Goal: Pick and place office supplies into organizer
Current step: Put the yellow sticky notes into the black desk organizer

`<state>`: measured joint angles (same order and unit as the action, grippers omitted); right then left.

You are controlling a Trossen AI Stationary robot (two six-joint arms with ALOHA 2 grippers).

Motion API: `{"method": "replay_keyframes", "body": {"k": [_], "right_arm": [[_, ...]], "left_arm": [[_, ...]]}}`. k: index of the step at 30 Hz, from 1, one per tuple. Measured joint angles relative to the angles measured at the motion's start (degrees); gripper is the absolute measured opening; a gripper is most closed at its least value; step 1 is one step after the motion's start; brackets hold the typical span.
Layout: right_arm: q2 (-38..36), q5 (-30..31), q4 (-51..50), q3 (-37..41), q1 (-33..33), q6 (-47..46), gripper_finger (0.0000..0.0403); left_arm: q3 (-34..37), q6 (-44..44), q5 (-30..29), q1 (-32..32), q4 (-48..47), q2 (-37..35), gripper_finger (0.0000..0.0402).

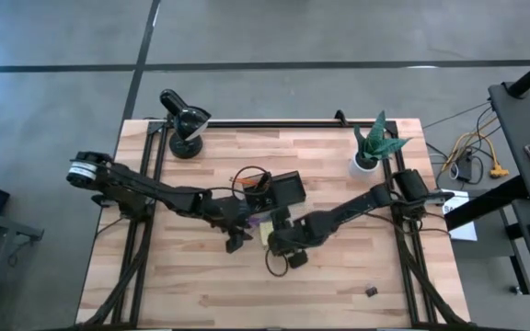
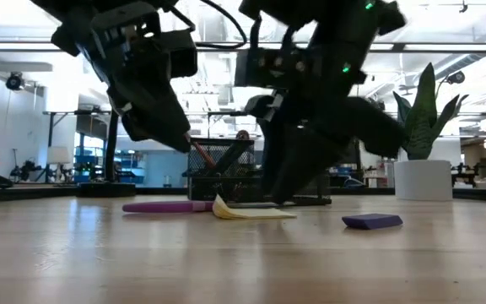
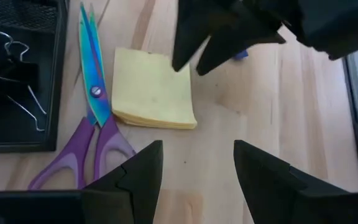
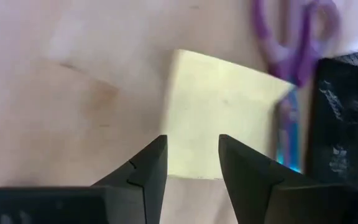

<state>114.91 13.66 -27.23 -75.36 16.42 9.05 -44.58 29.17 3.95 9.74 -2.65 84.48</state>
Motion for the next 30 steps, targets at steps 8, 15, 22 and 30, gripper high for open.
{"method": "replay_keyframes", "body": {"k": [8,15,22,30], "right_arm": [[0.02,5.19,1.68,-1.09,-0.1,-12.77,0.0126],[2.81,4.2,6.28,-0.98,-1.11,-15.75,0.0111],[4.7,3.47,7.04,-1.15,-1.03,-23.98,0.0101],[4.89,-10.17,7.52,-2.86,2.0,-22.24,0.01]], "left_arm": [[-0.28,1.9,-0.02,0.11,0.64,-3.34,0.018],[-0.29,2.01,-0.02,0.2,0.68,-7.67,0.018],[-0.26,2.16,-0.08,0.97,0.6,-11.86,0.018],[-0.16,1.98,-0.07,1.31,-0.34,-13.5,0.018]]}}
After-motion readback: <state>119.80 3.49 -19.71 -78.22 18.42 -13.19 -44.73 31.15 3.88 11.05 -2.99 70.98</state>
